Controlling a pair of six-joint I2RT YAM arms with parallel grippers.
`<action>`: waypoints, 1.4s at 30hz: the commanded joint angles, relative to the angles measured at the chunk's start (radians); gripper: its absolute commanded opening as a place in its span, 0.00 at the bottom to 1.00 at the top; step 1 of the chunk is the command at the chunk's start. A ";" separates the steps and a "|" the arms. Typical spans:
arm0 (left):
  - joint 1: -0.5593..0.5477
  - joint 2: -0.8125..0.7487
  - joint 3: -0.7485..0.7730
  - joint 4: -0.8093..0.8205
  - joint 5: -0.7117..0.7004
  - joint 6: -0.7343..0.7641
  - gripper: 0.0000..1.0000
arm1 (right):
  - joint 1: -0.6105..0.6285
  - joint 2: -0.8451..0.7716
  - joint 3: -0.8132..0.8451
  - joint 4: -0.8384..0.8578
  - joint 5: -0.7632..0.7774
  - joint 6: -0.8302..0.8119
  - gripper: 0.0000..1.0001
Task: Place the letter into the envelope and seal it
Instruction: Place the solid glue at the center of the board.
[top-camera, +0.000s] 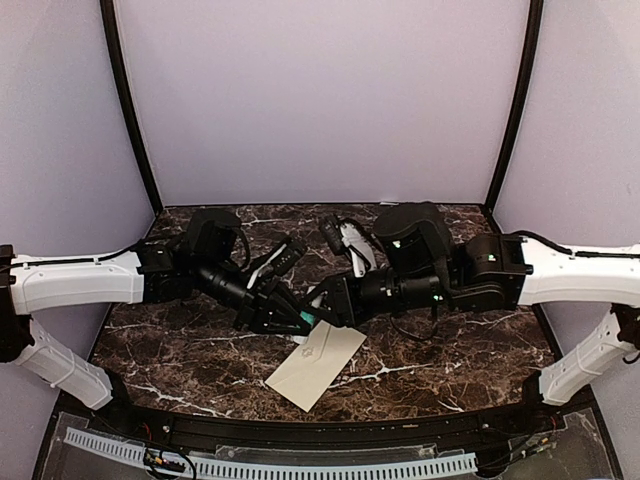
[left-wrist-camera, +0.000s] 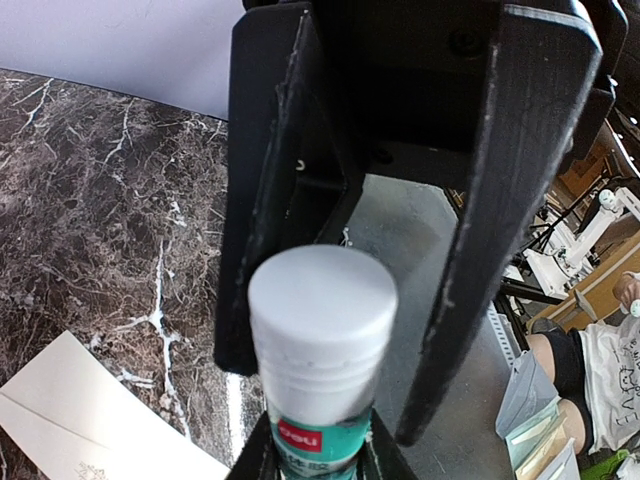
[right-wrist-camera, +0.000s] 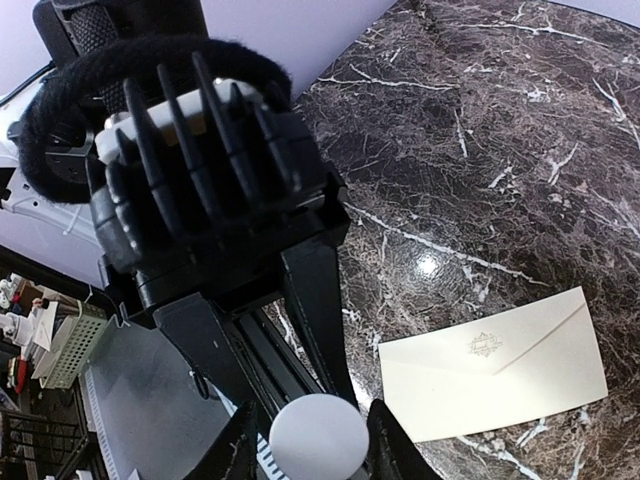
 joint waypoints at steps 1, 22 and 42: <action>-0.004 -0.025 0.029 -0.007 -0.001 0.019 0.00 | -0.002 0.004 0.032 0.019 -0.005 0.000 0.31; 0.161 -0.153 0.019 0.013 -0.224 -0.031 0.75 | -0.225 -0.093 -0.115 -0.129 0.279 -0.082 0.13; 0.683 -0.266 0.000 -0.008 -0.566 -0.162 0.83 | -1.082 0.018 -0.348 0.423 0.273 -0.445 0.11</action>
